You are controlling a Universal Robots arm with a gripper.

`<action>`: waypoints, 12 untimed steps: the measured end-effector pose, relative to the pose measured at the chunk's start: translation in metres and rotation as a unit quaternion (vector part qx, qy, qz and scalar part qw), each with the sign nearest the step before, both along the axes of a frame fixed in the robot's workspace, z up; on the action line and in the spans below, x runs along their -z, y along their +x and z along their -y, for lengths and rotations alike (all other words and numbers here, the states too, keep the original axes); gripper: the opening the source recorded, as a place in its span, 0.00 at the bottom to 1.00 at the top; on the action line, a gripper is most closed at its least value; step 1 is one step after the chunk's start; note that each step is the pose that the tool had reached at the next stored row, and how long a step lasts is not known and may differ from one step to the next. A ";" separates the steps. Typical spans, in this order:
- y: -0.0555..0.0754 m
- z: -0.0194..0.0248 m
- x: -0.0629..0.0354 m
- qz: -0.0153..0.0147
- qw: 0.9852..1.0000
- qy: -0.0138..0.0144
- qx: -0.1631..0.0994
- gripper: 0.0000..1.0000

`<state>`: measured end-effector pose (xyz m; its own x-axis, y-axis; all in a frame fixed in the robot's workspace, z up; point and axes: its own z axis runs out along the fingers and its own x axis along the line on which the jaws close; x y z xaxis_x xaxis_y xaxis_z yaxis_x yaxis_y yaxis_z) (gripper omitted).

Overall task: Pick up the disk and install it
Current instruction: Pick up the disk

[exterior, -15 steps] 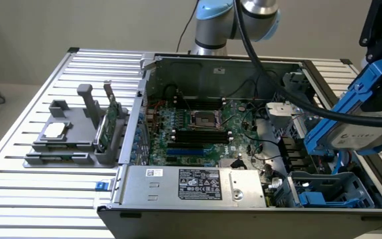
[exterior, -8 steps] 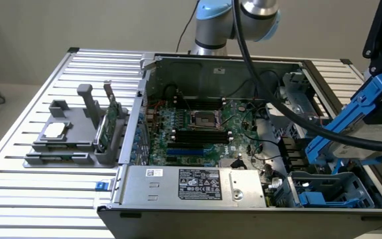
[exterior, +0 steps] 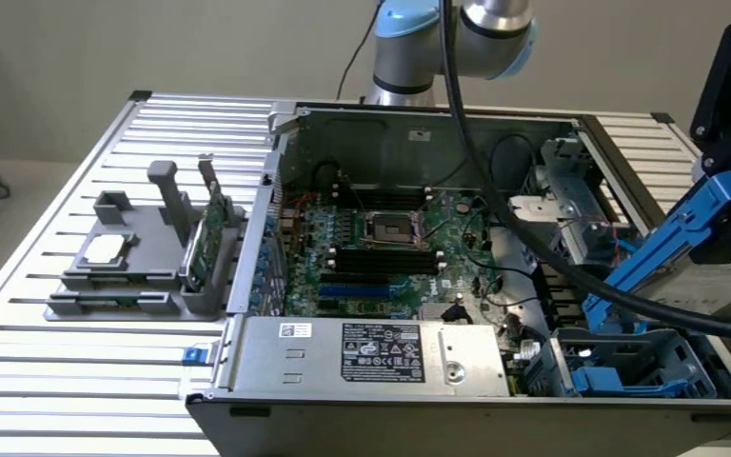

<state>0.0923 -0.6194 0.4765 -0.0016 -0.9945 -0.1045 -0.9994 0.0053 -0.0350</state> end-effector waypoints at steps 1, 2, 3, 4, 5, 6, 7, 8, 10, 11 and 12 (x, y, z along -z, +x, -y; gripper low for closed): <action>0.000 0.0006 0.0018 0.000 1.000 0.000 0.001 0.33; 0.000 0.0011 0.0036 0.000 1.000 0.000 0.002 0.33; 0.000 0.0015 0.0055 0.001 1.000 0.000 0.003 0.33; 0.000 0.0019 0.0074 0.001 1.000 0.000 0.004 0.33; 0.000 0.0023 0.0092 0.001 1.000 0.000 0.005 0.33; 0.000 0.0027 0.0110 0.001 1.000 0.000 0.006 0.33; 0.000 0.0030 0.0128 0.001 1.000 0.000 0.007 0.33; 0.000 0.0034 0.0145 0.001 1.000 0.000 0.008 0.33; 0.000 0.0036 0.0180 0.002 1.000 0.000 0.009 0.33; 0.000 0.0036 0.0200 0.002 1.000 0.000 0.009 0.33; 0.000 0.0037 0.0211 0.002 1.000 0.000 0.010 0.33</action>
